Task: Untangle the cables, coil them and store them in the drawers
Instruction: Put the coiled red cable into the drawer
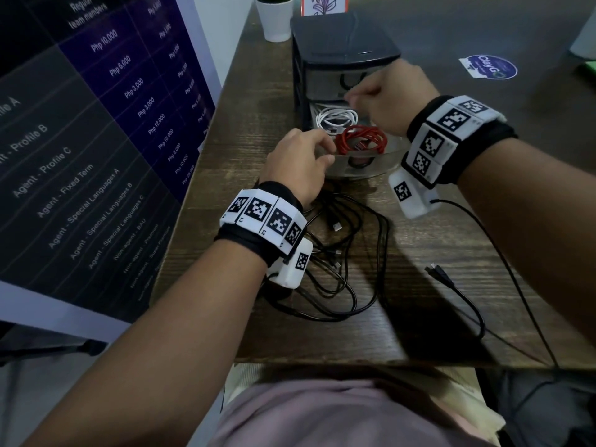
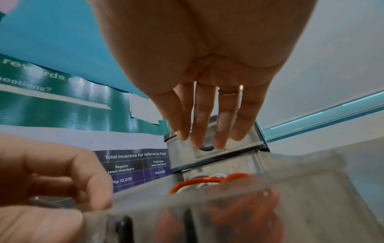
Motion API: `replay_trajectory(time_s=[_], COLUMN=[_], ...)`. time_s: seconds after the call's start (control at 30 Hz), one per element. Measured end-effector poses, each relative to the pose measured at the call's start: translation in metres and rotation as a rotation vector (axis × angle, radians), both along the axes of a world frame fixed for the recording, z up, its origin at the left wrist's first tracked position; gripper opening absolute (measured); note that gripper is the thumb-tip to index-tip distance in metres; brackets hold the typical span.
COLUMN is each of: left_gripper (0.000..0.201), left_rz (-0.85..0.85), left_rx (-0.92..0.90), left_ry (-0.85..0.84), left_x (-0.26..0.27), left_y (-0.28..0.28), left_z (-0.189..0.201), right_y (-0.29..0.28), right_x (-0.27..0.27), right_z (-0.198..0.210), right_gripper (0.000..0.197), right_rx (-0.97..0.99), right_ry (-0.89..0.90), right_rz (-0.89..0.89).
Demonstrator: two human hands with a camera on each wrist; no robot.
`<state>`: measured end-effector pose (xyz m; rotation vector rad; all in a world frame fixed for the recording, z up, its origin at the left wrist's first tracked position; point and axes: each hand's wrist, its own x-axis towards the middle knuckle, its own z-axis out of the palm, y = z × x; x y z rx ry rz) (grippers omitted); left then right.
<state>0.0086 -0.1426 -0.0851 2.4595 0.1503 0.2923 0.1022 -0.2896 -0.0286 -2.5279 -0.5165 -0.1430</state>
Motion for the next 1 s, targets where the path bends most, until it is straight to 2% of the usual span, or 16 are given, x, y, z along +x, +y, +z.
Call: replay_trajectory(time_s=[0.17,0.43,0.63,0.83,0.93,1.0], left_gripper=[0.009,0.042,0.025,0.012,0.011,0.012], left_rz=[0.005,-0.002,-0.071,-0.240,-0.216,-0.176], left_rx=[0.003,0.025,-0.023,-0.019,-0.008,0.025], left_ry=[0.004,0.014,-0.043,0.132,0.170,0.208], left_x=[-0.001,-0.009,-0.028,-0.059,-0.071,-0.075], left_y=[0.000,0.002,0.014,0.027,0.036,0.042], left_z=[0.002,0.010,0.035,0.045,0.037,0.026], right_y=[-0.001,-0.003,-0.005,-0.007,-0.009,-0.007], right_x=[-0.002,-0.012,-0.020,-0.050,-0.073,-0.086], right_z=[0.004,-0.007,0.008,0.013,0.001,-0.016], right_gripper=[0.022,0.031,0.027,0.020,0.025,0.028], right_rx=[0.035,-0.039,0.114,0.311,0.389,0.361], right_ry=[-0.002,0.023,-0.005,-0.020,0.082,0.165], right_rz=[0.016,0.003,0.010,0.087,0.157,0.207])
